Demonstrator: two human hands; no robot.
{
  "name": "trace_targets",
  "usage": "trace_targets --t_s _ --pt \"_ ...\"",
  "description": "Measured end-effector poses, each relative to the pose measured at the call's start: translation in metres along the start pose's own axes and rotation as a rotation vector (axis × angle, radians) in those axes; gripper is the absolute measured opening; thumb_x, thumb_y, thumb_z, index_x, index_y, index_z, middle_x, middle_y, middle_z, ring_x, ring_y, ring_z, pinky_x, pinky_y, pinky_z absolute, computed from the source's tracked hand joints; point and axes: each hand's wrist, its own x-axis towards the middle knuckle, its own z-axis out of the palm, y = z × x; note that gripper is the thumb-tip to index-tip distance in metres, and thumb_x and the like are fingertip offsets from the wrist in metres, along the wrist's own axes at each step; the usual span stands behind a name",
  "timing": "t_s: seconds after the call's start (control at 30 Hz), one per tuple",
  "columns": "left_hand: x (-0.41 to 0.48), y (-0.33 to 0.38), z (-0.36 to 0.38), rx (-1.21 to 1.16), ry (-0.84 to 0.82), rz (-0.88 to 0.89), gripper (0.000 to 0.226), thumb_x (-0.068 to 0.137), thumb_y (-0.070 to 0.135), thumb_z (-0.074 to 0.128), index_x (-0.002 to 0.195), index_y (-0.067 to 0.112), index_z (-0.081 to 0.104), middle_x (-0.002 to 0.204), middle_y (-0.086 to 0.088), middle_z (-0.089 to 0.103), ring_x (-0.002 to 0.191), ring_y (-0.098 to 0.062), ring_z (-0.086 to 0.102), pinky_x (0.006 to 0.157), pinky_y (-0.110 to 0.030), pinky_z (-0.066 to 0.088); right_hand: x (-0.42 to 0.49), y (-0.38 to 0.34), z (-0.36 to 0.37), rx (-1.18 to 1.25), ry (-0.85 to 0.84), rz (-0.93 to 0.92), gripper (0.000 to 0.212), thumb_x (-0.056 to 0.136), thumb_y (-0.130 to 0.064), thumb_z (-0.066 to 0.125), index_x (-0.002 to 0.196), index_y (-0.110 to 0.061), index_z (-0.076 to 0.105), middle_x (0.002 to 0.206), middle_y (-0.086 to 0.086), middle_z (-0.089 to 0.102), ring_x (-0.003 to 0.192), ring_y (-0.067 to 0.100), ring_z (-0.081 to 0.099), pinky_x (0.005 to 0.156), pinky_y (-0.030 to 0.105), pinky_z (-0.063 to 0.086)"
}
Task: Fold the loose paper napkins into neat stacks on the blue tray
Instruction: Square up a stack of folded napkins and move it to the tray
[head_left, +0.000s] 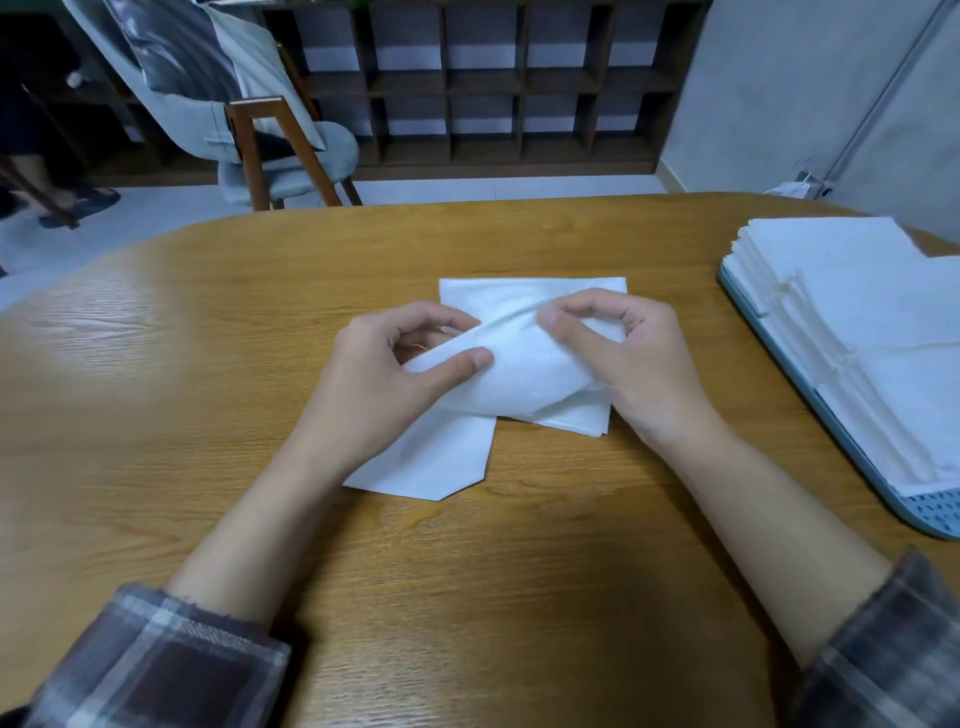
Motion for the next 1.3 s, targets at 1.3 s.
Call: trace_targets --t_s 1.3 --pt "0.003 -0.003 -0.007 -0.135 0.119 -0.065 0.016 0.094 0.024 0.080 0.109 0.028 0.078 0.096 0.005 0.076 0.061 -0.026 0.031 0.049 -0.020 0.031 -0.004 -0.009 -0.002 0.340 -0.227 0.344 0.038 0.093 -0.041 0.074 0.112 -0.009 0.078 0.118 0.016 0.077 0.104 0.025 0.074 0.096 0.039 0.052"
